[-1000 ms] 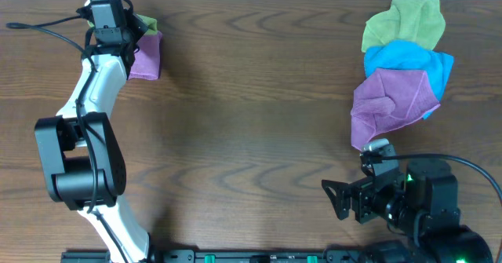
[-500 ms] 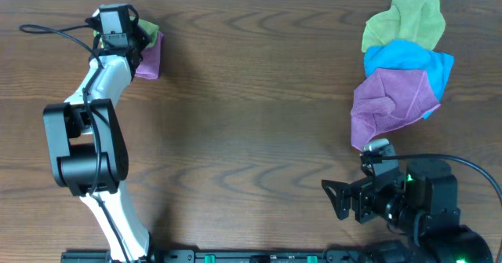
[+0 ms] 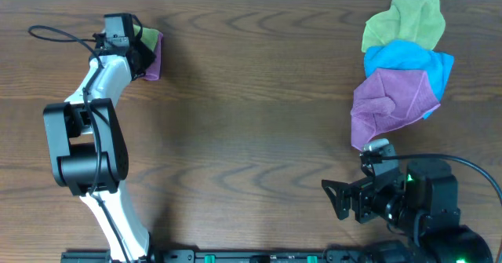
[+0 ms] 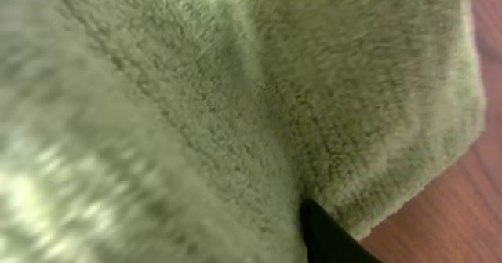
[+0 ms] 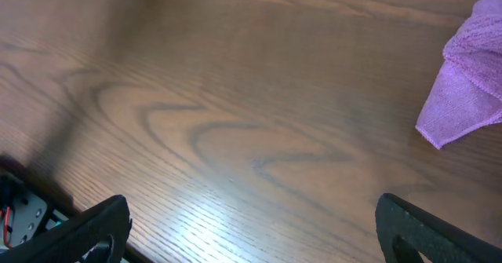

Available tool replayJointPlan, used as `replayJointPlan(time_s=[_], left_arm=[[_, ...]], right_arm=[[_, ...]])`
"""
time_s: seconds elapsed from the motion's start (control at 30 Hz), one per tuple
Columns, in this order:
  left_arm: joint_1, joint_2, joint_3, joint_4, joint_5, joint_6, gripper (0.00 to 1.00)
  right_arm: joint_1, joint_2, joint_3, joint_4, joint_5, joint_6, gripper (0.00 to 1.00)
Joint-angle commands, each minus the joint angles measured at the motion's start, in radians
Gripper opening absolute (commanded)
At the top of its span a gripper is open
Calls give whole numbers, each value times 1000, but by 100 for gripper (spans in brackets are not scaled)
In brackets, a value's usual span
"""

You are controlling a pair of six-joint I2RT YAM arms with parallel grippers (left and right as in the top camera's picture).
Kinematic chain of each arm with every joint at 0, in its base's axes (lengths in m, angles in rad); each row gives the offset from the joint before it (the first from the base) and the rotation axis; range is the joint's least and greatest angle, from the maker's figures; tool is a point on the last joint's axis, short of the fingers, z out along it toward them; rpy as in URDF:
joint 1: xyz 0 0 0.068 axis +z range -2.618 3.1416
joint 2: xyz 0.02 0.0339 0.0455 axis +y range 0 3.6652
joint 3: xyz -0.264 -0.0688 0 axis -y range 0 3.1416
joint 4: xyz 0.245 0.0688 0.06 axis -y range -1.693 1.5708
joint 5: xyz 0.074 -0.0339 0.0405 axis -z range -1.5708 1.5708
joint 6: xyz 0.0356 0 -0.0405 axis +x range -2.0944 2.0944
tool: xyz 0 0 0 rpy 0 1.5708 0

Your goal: Fold the cloth

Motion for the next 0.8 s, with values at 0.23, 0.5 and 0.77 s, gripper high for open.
replayJointPlan(time_s=[0.23, 0.5, 0.77], left_arm=[[7, -151, 20, -83, 2, 2, 95], [7, -201, 20, -151, 3, 2, 95], [6, -206, 21, -103, 161, 1, 95]], right_arm=[[-9, -2, -7, 0, -6, 13, 99], [-9, -2, -7, 0, -6, 13, 99], [-9, -2, -7, 0, -6, 13, 99]])
